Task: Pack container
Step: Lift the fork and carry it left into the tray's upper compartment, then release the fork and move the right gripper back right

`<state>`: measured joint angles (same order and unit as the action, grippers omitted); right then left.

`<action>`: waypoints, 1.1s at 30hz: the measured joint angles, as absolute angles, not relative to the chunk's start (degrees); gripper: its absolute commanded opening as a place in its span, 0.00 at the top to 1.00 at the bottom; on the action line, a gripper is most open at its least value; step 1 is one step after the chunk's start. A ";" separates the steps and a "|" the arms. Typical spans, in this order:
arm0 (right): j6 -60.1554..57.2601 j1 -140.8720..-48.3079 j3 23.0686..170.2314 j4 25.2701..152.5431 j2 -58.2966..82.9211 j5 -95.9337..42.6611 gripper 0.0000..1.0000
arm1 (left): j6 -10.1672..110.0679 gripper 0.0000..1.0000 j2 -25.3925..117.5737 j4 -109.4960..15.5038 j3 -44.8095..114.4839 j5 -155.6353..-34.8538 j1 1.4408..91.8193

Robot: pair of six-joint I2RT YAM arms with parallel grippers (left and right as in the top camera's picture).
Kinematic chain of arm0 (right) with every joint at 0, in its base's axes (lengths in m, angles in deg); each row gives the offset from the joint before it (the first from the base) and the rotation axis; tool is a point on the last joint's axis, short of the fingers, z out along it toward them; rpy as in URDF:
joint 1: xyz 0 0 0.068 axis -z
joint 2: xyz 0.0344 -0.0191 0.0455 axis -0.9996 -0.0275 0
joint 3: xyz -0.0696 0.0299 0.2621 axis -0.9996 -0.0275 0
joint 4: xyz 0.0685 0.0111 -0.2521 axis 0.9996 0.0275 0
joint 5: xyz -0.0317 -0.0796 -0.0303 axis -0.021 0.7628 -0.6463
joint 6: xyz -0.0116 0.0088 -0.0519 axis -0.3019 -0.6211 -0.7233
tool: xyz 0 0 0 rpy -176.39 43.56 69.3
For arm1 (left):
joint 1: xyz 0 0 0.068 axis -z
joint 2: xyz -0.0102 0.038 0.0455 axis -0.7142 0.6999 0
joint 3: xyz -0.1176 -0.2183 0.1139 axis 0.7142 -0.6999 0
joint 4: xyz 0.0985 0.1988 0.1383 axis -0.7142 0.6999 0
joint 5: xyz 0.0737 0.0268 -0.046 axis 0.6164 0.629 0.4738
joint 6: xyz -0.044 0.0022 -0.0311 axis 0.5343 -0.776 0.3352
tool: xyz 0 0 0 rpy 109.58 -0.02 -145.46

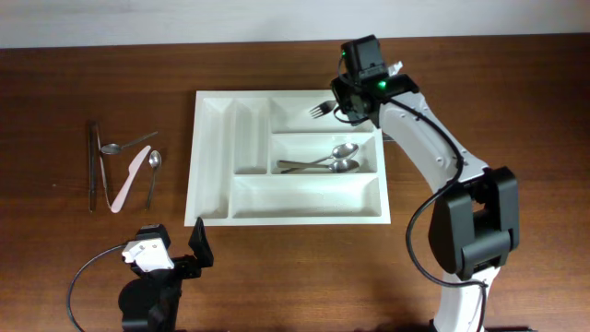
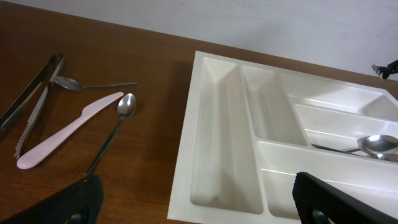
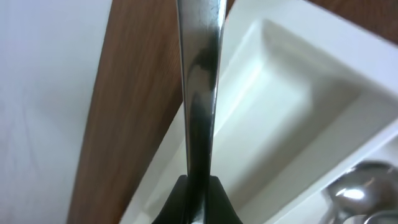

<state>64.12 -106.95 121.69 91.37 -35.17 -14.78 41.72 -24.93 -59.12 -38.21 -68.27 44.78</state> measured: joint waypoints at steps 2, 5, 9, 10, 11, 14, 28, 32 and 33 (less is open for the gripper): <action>65.78 -107.67 121.69 91.23 -35.26 -13.60 0.96 | 41.72 0.01 -24.93 -59.12 -38.21 -68.27 44.78; 68.60 -108.55 121.69 91.13 -35.67 -12.29 0.96 | 41.72 0.01 -24.93 -59.12 -38.19 -68.29 44.78; 73.70 -109.05 121.69 90.95 -37.82 -11.70 0.96 | 41.72 0.01 -24.93 -59.12 -38.19 -68.29 44.78; 74.96 -109.07 121.69 90.95 -38.45 -11.76 0.96 | 41.72 0.01 -24.93 -59.12 -38.19 -68.29 44.78; 76.34 -109.07 121.69 90.80 -39.13 -11.83 0.96 | 41.74 0.01 -24.93 -59.12 -38.19 -68.29 44.78; 79.66 -109.11 121.69 89.44 -41.20 -12.62 0.96 | 41.72 0.01 -24.93 -59.12 -38.19 -68.27 44.78; 74.79 -109.59 121.69 75.74 -43.11 -14.23 0.01 | 41.72 0.01 -24.93 -59.12 -38.21 -68.29 44.78; 67.82 -109.59 121.69 71.80 -43.11 -15.89 0.01 | 41.72 0.01 -24.93 -59.14 -38.19 -68.29 44.78; 65.78 -109.59 121.69 71.61 -43.11 -16.20 0.01 | 41.72 0.01 -24.93 -59.12 -38.21 -68.29 44.78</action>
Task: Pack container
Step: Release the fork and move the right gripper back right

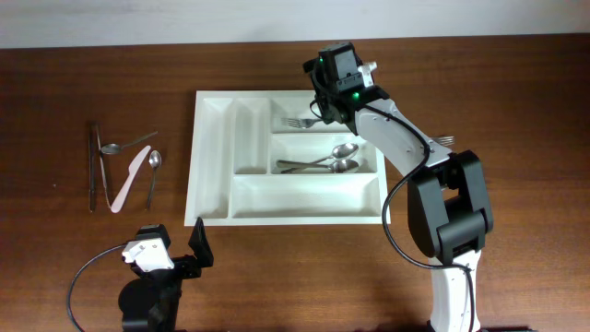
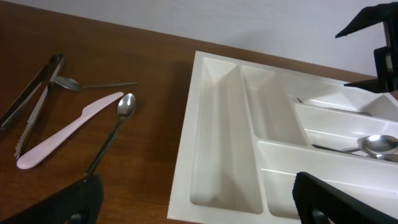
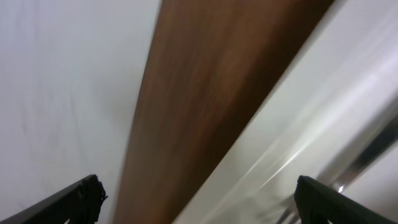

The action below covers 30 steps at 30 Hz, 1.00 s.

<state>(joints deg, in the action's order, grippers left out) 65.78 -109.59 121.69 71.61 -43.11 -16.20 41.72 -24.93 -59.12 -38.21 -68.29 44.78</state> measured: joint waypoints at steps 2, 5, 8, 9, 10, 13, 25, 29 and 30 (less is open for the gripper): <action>59.99 -109.55 121.73 71.80 -43.11 -16.77 0.01 | 41.72 0.01 -24.93 -59.12 -38.21 -68.29 44.78; 46.48 -108.81 121.95 77.60 -42.65 -17.27 0.01 | 41.72 0.01 -24.93 -59.12 -38.19 -68.29 44.78; 36.39 -107.04 121.97 86.56 -40.90 -16.13 0.01 | 41.72 0.01 -24.93 -59.12 -38.19 -68.29 44.78; 33.87 -106.25 121.95 88.81 -40.13 -15.61 0.01 | 41.72 0.01 -24.93 -59.12 -38.21 -68.27 44.78; 31.08 -105.07 121.95 91.28 -39.08 -14.98 0.01 | 41.72 0.01 -24.93 -59.12 -38.19 -68.27 44.78; 24.32 -100.68 121.99 98.53 -35.57 -13.80 0.01 | 41.72 0.01 -24.93 -59.12 -38.19 -68.29 44.78; 18.05 -87.65 121.58 116.11 -31.28 -19.26 0.04 | 41.72 0.01 -24.93 -59.12 -38.19 -68.27 44.78; 25.57 -87.06 119.83 116.20 -31.28 -20.13 0.05 | 41.72 0.01 -24.93 -59.12 -38.19 -68.29 44.78; 29.09 -87.06 119.41 116.17 -31.28 -19.96 0.05 | 41.72 0.01 -24.93 -59.12 -38.19 -68.27 44.78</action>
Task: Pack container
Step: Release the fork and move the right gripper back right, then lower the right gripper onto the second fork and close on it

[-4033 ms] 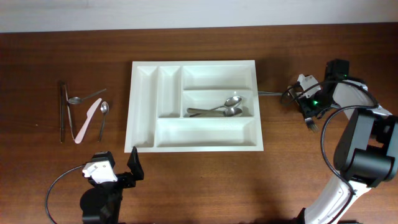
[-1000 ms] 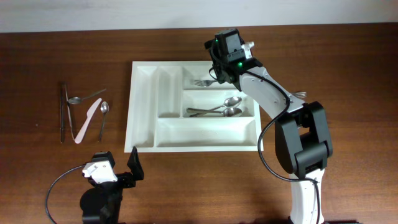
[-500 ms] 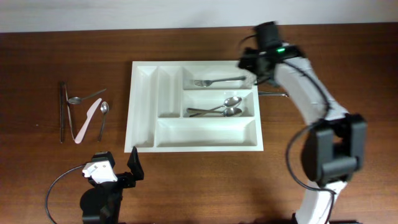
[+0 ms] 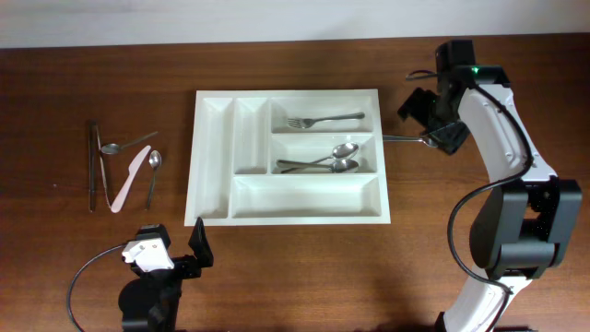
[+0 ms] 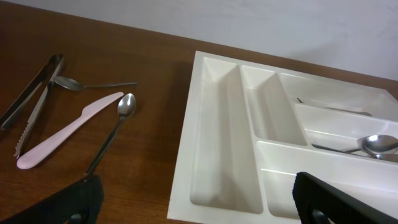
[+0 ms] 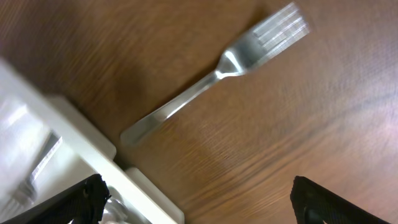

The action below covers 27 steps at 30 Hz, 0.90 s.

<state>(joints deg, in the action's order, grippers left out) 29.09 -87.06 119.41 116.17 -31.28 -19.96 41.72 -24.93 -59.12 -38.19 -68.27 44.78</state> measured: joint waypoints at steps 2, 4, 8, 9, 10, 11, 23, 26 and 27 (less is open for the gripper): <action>35.75 -87.06 118.87 116.04 -31.28 -19.39 0.06 | 41.72 0.01 -24.93 -59.12 -38.21 -68.29 44.78; 42.86 -87.06 118.17 115.12 -31.28 -18.80 0.10 | 41.74 0.01 -24.93 -59.14 -38.19 -68.29 44.78; 57.74 -87.28 115.74 109.03 -31.28 -17.82 0.18 | 41.72 0.01 -24.93 -59.12 -38.19 -68.27 44.78; 60.95 -87.39 115.15 106.97 -31.35 -17.58 0.18 | 41.72 0.01 -24.93 -59.12 -38.19 -68.27 44.78; 63.45 -87.54 114.63 105.18 -31.39 -17.36 0.18 | 41.72 0.01 -24.93 -59.12 -38.21 -68.29 44.78; 64.84 -87.67 114.39 104.17 -31.43 -17.21 0.20 | 41.72 0.01 -24.93 -59.12 -38.19 -68.29 44.78; 76.38 -88.07 113.49 101.66 -38.08 -16.48 0.20 | 41.72 0.01 -24.93 -59.12 -38.19 -68.27 44.78; 77.04 -87.65 113.45 101.70 -38.17 -16.48 0.20 | 41.72 0.01 -24.93 -59.12 -38.19 -68.29 44.78; 77.17 -87.39 113.45 101.81 -38.17 -16.48 0.20 | 41.72 0.01 -24.93 -59.12 -38.19 -68.29 44.78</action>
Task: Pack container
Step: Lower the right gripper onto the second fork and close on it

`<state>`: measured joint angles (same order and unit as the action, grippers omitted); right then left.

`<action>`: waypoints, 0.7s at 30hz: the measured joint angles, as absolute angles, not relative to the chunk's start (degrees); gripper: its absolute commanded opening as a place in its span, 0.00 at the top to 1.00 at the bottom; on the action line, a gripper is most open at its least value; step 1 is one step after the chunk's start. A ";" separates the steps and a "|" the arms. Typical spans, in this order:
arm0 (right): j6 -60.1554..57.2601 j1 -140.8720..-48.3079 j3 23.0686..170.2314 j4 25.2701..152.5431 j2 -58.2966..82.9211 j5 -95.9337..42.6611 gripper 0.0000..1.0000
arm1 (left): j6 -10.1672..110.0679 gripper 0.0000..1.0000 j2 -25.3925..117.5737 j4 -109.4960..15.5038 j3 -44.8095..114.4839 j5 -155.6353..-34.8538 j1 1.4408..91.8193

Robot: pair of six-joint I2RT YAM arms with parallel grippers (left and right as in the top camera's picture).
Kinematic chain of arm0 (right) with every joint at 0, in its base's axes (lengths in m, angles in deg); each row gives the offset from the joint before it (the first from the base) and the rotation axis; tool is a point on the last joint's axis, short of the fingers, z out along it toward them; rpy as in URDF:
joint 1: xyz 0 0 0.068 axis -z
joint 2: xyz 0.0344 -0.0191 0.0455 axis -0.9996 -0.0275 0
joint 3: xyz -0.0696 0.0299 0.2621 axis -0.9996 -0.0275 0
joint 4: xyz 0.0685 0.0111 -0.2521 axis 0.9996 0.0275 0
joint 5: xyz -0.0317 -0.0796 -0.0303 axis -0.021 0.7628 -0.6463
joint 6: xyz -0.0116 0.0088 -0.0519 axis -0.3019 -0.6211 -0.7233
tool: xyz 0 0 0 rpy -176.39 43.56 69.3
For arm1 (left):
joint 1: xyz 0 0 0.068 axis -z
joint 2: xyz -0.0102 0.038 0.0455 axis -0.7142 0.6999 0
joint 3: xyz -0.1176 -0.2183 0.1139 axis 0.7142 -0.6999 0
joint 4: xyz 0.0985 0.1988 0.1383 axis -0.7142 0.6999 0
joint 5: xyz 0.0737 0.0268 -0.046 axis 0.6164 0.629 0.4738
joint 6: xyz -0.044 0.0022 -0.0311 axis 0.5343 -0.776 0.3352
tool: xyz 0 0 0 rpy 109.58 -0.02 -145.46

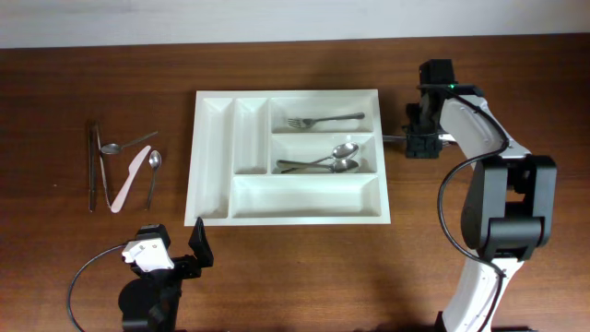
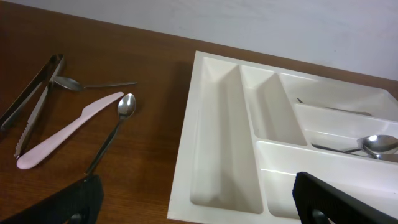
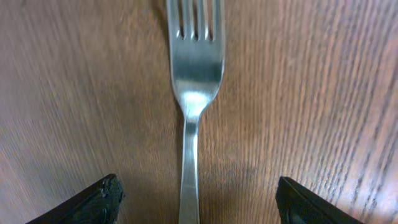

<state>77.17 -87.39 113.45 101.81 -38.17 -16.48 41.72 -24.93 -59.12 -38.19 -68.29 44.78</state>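
Observation:
The white cutlery tray [image 1: 212, 198] lies mid-table. Its top right compartment holds a fork [image 1: 323, 120], and the one below holds two spoons [image 1: 336, 159]. A second fork [image 3: 194, 62] lies on the wood right of the tray, its handle end [image 1: 395, 138] showing in the overhead view. My right gripper [image 3: 199, 202] is open low over this fork, one finger on each side of the handle, tines pointing away. My left gripper [image 2: 202, 208] is open at the table's front, facing the tray [image 2: 217, 155], with nothing between its fingers.
Left of the tray lie metal tongs [image 1: 92, 166], a spoon [image 1: 124, 144], a pink knife [image 1: 129, 177] and another spoon [image 1: 152, 173]. The tray's two narrow left slots and its long front compartment [image 1: 304, 195] hold nothing.
My right gripper has come down and turned in line with the fork on the table. It now straddles the handle, where before it looked at the fork from higher up. The left arm is unchanged.
My right gripper was shut on a fork over the tray's top right compartment. Then it was open there with the fork lying in that compartment. Then it was right of the tray above a second fork, and now it stands open around that fork.

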 measured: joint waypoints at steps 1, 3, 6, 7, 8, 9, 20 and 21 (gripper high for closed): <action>77.26 -86.99 113.45 102.03 -38.17 -16.48 0.20 | 41.72 0.01 -24.93 -59.12 -38.19 -68.29 44.78; 77.52 -86.27 113.27 102.14 -38.17 -16.48 0.20 | 41.72 0.01 -24.93 -59.12 -38.19 -68.29 44.78; 77.98 -84.61 112.40 102.14 -38.17 -16.46 0.21 | 41.72 0.01 -24.93 -59.12 -38.21 -68.29 44.78; 78.11 -84.20 112.14 102.14 -38.17 -16.44 0.21 | 41.72 0.01 -24.93 -59.12 -38.19 -68.29 44.78; 78.18 -83.83 111.87 102.14 -38.19 -16.46 0.23 | 41.72 0.01 -24.93 -59.12 -38.19 -68.29 44.78; 78.29 -83.43 111.76 102.23 -38.21 -16.46 0.23 | 41.72 0.01 -24.93 -59.12 -38.21 -68.29 44.78; 78.11 -82.84 111.72 101.00 -39.43 -16.51 0.24 | 41.72 0.01 -24.93 -59.12 -38.19 -68.29 44.78; 76.65 -82.84 111.57 98.88 -39.63 -16.48 0.23 | 41.72 0.01 -24.93 -59.14 -38.19 -68.27 44.78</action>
